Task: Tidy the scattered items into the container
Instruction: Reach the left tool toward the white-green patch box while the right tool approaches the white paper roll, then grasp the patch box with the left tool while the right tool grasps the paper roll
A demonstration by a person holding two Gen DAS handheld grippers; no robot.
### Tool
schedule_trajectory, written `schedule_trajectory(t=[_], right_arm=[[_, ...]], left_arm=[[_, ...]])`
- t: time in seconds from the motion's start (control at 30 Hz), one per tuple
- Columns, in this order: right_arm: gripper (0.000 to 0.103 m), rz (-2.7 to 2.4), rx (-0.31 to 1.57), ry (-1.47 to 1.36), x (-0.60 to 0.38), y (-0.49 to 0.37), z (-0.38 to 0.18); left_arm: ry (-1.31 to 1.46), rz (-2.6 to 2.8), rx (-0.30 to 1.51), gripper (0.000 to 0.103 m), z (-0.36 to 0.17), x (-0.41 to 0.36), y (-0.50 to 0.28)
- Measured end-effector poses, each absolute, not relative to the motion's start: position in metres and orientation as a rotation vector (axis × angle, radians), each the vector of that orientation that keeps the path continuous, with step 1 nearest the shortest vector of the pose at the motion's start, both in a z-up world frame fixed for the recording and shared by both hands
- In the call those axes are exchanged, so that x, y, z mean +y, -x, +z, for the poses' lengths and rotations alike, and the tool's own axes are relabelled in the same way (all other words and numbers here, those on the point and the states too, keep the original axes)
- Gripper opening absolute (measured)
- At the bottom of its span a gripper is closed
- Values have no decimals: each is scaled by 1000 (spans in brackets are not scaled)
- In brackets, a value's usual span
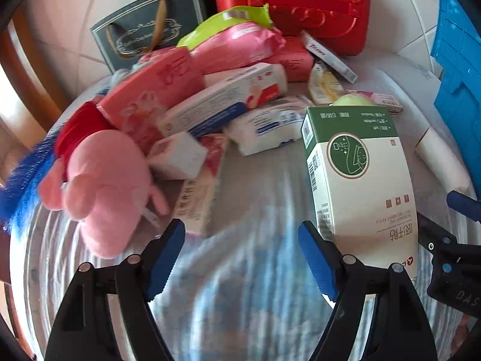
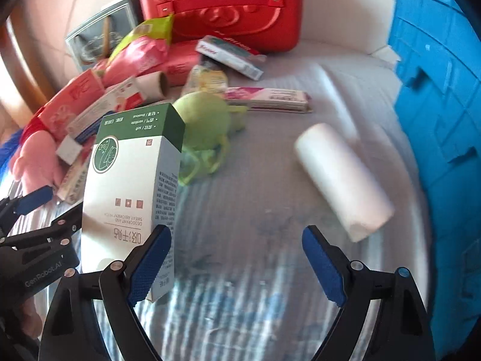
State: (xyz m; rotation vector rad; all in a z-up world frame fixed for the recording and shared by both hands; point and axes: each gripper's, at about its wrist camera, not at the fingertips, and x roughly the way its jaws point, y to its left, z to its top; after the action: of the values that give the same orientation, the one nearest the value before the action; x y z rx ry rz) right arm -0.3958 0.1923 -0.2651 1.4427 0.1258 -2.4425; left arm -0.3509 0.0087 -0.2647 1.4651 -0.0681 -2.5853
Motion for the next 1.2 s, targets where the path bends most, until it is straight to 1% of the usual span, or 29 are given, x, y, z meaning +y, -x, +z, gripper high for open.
schedule_trajectory(t=[0.1,0.17,0.23,0.27,0.37,0.43,0.57,0.8,0.9,1.0,1.07,1.1,1.13,1.2], right_arm=[[90,-2272,39,-1398,166,386,-266],[91,-2311,106,-1360,158,379,-260],[100,-2382,152,-1330,168,379,-252],[101,-2422,163,-1328,176,379,-249],[102,-2537,185,-1333,201,391,-243],[102,-2579,162,-1351,221,401,-242],[102,-2608,181,-1429,245,427,-255],[102,-2600,205,-1505,258,452,-276],[102,-2608,246,-1509,252,462,-285],[102,-2598,269,-1518,248,472,-290],[85,-2585,268,-1525,245,475,-292],[62,-2599,274,-1528,245,475,-291],[51,-2583,222,-1528,245,475,-290],[47,-2575,174,-1536,247,474,-285]], left_arm=[[-1395,-2562,-66,77,-243,-9,340],[-1366,-2591,4,78,-227,-12,340],[-1394,-2632,79,78,-220,-6,344],[-1419,-2655,94,78,-221,2,348],[-1499,-2695,43,78,-233,32,367],[-1562,-2679,13,78,-246,46,381],[-1680,-2556,-49,78,-272,55,400],[-1760,-2492,-71,78,-293,58,418],[-1774,-2491,-61,78,-297,58,424],[-1784,-2507,-12,77,-299,54,427],[-1776,-2517,-2,77,-298,53,427],[-1768,-2524,0,76,-297,53,425],[-1751,-2539,-1,76,-294,54,422],[-1704,-2569,-19,76,-284,56,415]])
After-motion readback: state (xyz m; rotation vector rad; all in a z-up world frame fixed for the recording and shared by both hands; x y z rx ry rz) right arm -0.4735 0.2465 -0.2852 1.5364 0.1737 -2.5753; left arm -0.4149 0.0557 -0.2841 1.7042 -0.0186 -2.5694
